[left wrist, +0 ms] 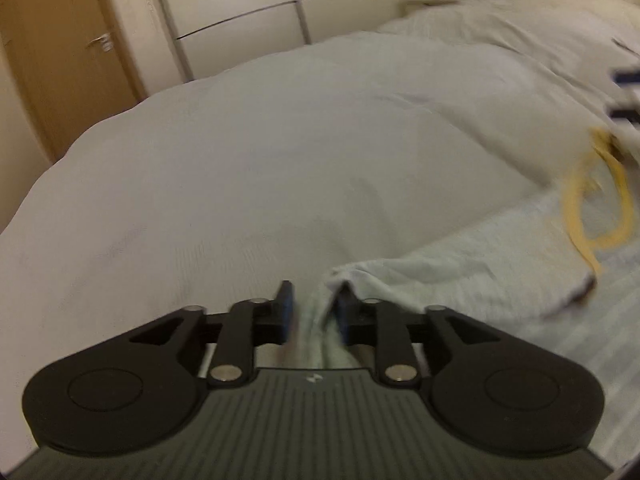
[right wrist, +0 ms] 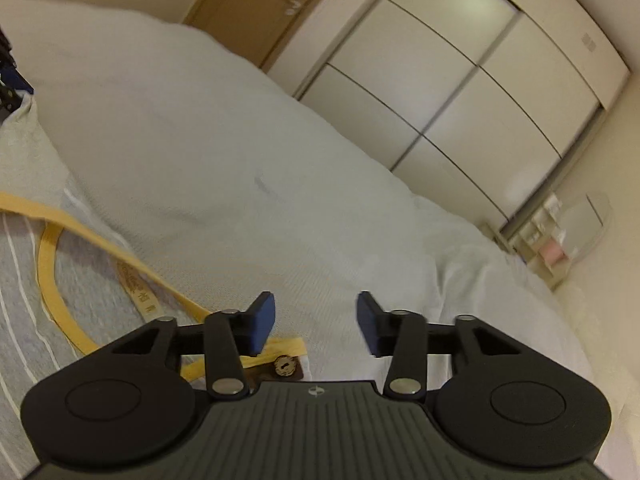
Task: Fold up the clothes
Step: 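Lay the shirt on the bed and open both tools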
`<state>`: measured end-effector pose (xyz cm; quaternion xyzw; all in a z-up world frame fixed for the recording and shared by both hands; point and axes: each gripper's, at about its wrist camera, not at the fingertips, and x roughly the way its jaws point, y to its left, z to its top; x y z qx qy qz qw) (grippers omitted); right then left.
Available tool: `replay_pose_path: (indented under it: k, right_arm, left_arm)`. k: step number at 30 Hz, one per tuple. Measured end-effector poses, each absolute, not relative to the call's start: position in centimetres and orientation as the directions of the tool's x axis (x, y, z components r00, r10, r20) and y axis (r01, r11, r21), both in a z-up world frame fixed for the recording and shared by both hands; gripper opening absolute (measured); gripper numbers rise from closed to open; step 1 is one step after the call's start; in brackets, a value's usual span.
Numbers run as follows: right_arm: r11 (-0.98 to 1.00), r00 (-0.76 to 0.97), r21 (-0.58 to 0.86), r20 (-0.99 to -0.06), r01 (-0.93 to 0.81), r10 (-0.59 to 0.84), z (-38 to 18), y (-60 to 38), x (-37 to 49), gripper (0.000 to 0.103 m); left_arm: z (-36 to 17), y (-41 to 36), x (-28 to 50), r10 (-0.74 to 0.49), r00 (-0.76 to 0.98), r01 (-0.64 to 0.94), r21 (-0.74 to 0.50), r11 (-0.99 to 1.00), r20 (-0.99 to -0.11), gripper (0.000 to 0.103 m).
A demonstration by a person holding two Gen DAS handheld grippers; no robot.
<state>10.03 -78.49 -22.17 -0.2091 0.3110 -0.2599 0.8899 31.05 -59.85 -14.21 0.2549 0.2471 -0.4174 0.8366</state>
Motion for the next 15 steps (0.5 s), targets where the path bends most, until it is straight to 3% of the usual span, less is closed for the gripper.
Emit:
replay_pose_path:
  k: [1,7,9,15]
  right_arm:
    - [0.782,0.674,-0.515,-0.441,0.351,-0.593,-21.6,-78.6,9.7,0.049]
    - [0.852,0.731,-0.31,-0.44,0.422,-0.522,-14.9,-75.2,1.7,0.051]
    - [0.887,0.739,-0.262,-0.492,0.379,-0.461,-13.7,-73.9,0.5,0.051]
    - [0.94,0.693,-0.188,-0.637,0.284,-0.337,-15.6,-74.1,-1.3,0.051]
  left_arm:
    - [-13.4,-59.5,31.8,-0.577,0.54,0.814,0.206,0.543,-0.613,0.044]
    - [-7.7,-54.4,29.5,-0.642,0.571,0.806,0.199,0.558,-0.511,0.041]
    - [-6.6,-53.9,27.7,-0.676,0.505,0.849,0.169,0.5,-0.537,0.04]
    - [-9.7,-57.6,22.3,-0.61,0.32,0.947,0.25,0.2,-0.725,0.035]
